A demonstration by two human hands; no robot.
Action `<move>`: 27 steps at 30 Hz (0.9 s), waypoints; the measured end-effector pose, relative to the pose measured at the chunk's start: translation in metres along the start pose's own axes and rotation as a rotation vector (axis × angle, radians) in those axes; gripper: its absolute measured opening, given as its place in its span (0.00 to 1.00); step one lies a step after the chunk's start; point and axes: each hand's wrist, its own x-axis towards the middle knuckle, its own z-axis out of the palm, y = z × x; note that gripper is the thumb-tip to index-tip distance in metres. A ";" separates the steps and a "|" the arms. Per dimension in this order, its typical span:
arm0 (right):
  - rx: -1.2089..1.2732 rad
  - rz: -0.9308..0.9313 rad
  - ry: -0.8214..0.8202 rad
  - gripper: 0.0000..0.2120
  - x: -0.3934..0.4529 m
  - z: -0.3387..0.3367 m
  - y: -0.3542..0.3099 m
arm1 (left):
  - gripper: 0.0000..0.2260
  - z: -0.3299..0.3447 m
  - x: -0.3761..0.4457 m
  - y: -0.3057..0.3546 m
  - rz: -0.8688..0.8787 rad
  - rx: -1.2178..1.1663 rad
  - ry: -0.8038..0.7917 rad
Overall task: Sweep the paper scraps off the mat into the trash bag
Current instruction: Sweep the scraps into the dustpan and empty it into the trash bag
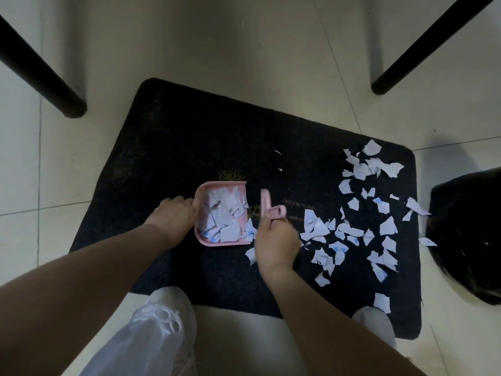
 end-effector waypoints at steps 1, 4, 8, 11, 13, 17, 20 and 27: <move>-0.011 -0.020 -0.034 0.20 -0.006 0.005 -0.006 | 0.36 0.000 0.000 0.000 -0.004 -0.001 -0.005; -0.018 -0.065 -0.098 0.22 -0.015 0.013 -0.019 | 0.35 0.000 0.001 0.000 -0.009 0.005 -0.028; 0.132 -0.080 -0.115 0.23 -0.018 0.010 -0.027 | 0.35 -0.003 0.001 0.000 0.001 0.010 -0.032; 0.247 -0.037 -0.058 0.22 -0.011 0.000 -0.031 | 0.34 -0.007 -0.001 0.000 0.008 -0.016 -0.028; 0.279 -0.024 -0.032 0.22 -0.004 -0.008 -0.031 | 0.35 -0.010 -0.002 -0.002 0.009 -0.038 -0.017; 0.314 -0.062 0.020 0.22 0.006 -0.031 -0.036 | 0.37 -0.023 -0.001 -0.006 0.000 -0.111 0.024; 0.319 -0.110 0.057 0.22 0.010 -0.053 -0.046 | 0.38 -0.042 0.002 -0.004 0.014 -0.148 0.073; 0.312 -0.240 0.188 0.19 0.021 -0.114 -0.067 | 0.40 -0.096 0.009 0.007 0.054 -0.182 0.153</move>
